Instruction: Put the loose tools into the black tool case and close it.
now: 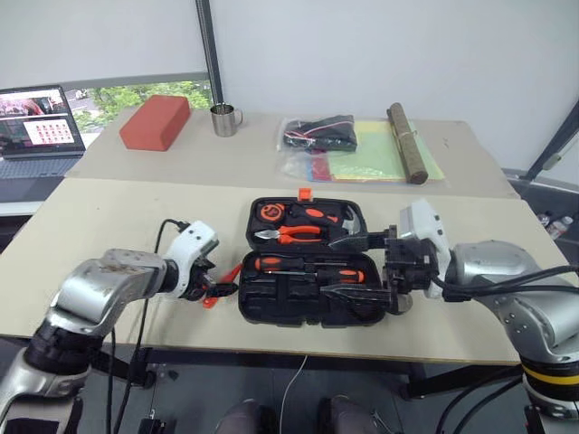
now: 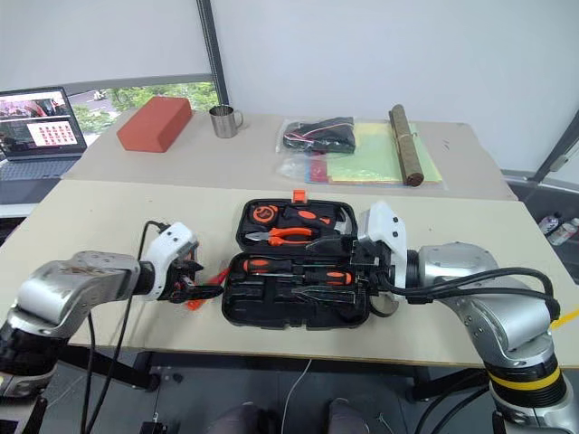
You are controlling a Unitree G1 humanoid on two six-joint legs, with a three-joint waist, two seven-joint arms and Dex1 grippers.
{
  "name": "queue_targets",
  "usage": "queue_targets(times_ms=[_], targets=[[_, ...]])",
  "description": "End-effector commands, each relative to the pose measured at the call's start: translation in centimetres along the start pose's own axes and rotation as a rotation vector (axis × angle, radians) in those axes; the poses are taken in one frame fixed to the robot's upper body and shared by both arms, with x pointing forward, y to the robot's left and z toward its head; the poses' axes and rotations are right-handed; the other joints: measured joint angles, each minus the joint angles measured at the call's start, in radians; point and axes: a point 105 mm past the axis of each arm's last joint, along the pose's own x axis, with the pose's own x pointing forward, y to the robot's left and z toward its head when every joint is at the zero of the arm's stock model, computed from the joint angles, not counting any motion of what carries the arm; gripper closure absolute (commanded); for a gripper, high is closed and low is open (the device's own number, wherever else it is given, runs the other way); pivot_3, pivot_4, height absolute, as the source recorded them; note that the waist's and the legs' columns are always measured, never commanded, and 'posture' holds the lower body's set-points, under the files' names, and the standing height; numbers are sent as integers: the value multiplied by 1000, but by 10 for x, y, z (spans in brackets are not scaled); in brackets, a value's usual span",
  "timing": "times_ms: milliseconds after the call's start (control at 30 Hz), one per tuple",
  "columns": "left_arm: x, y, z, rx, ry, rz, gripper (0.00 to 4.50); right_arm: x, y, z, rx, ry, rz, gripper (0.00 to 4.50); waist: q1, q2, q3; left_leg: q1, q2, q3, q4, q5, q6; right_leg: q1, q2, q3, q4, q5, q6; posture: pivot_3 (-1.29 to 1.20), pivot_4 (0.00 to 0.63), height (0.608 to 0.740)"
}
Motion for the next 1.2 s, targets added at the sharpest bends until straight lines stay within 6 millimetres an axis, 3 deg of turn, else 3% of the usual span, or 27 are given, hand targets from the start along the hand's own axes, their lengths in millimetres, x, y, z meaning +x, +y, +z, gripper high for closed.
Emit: queue_targets(times_ms=[33, 267, 433, 567, 667, 767, 900, 1033, 1200], targets=[[6, 6, -13, 19, 84, 41, 1493, -7, 2, 11, -39, -20, -32, 0, 0, 0, 0, 0, 0, 0, 0, 0, 0, 0, 0, 0, 0, 0, 0, 0, 150, 736], [8, 5, -14, -21, 83, 29, 4061, -13, 4, 11, -28, -19, -58, 0, 0, 0, 0, 1, 1, -1, 0, 1, 1, 1, -4, 2, 0, 0, 0, 0, 150, 736], [-8, 26, 7, -51, 9, 91, 4082, -17, 2, 9, -25, -6, -66, 0, 2, 0, 0, 1, 1, -1, 0, 3, 5, 1, -7, 1, 0, 0, 0, 0, 150, 736], [-37, 38, 52, 20, -147, 65, 4083, -23, 5, 1, 35, 42, -43, 0, 5, -3, 2, -1, 1, -2, 1, 3, 6, 0, -6, 1, 0, 0, 0, 0, 150, 736], [-51, 30, 74, 192, -206, -9, 4083, -27, 14, -7, 66, 86, -5, 0, 7, -3, 2, -3, 1, -3, 1, 4, 7, 0, -7, 0, -1, 0, 0, 0, 150, 736], [-61, 3, 91, 415, -283, -210, 4083, -30, 15, -13, 55, 120, -18, 0, 8, -3, 2, -3, 0, -3, 1, 3, 7, 0, -8, -1, -1, 0, 0, 0, 150, 736], [-49, -24, 95, 627, -275, -407, 4083, -33, 13, -17, 57, 126, -53, 0, 9, -3, 2, -3, 0, -2, 2, 3, 7, 0, -7, -2, -1, -1, 1, 0, 150, 736], [-20, -50, 95, 751, -204, -566, 4083, -33, 15, -18, 61, 116, -83, 0, 10, -3, 2, -4, 0, -2, 4, 4, 8, 1, -4, -1, 0, -1, 1, 0, 150, 736], [9, -60, 94, 784, -105, -619, 4083, -33, 17, -17, 62, 98, -125, 0, 9, -3, 2, -6, 0, -3, 5, 5, 11, 0, -2, -1, -1, 0, 1, 0, 150, 736]])
